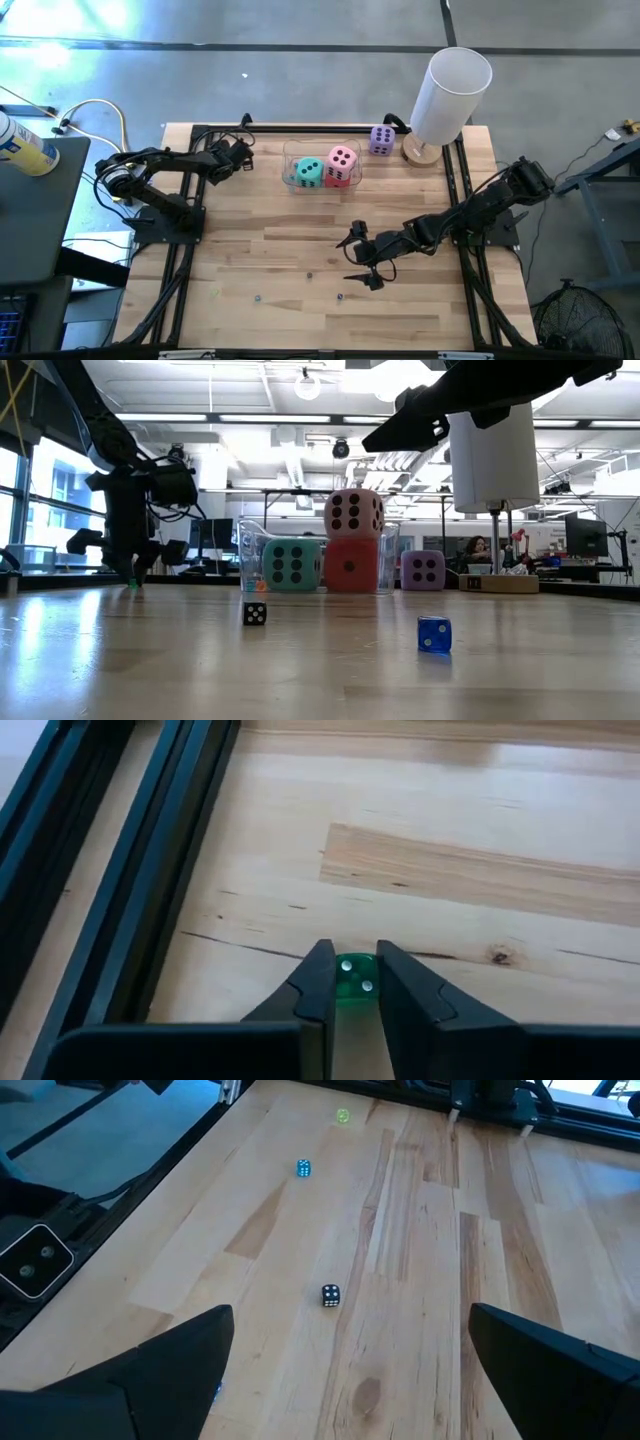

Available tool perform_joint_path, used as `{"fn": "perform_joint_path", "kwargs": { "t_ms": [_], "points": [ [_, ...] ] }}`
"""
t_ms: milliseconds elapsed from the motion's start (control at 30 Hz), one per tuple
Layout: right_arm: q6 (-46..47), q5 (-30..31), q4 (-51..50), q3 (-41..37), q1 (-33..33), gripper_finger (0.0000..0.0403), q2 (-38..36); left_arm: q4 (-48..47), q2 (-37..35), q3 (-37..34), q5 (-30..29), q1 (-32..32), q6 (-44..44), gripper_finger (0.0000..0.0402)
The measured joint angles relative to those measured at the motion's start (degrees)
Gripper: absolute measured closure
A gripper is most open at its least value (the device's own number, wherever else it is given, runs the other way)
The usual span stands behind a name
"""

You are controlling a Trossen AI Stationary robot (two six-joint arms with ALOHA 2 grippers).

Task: Pick & Place Dice
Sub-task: Put the small green dice into the transparent bin

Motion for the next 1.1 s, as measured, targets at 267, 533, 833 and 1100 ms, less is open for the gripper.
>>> {"fn": "perform_joint_path", "kwargs": {
  "t_ms": [267,533,833,1100],
  "points": [
    [1.22,0.0,0.0,0.0,0.0,0.0007,0.0,0.07,-0.16,0.0,-1.13,-0.96,3.36,0.0356],
    [6.1,0.0,-0.27,0.0,0.15,0.0007,0.0,-2.75,-9.59,1.12,-2.18,-7.46,11.5,0.0357],
    [9.27,0.8,-0.25,0.0,4.21,0.0007,0.0,-2.88,-31.29,3.07,-1.24,-22.92,29.48,0.0357],
    [9.3,7.37,4.09,0.0,6.54,0.0007,0.0,7.5,-37.31,3.13,17.47,-32.51,39.88,0.0353]
  ]
}}
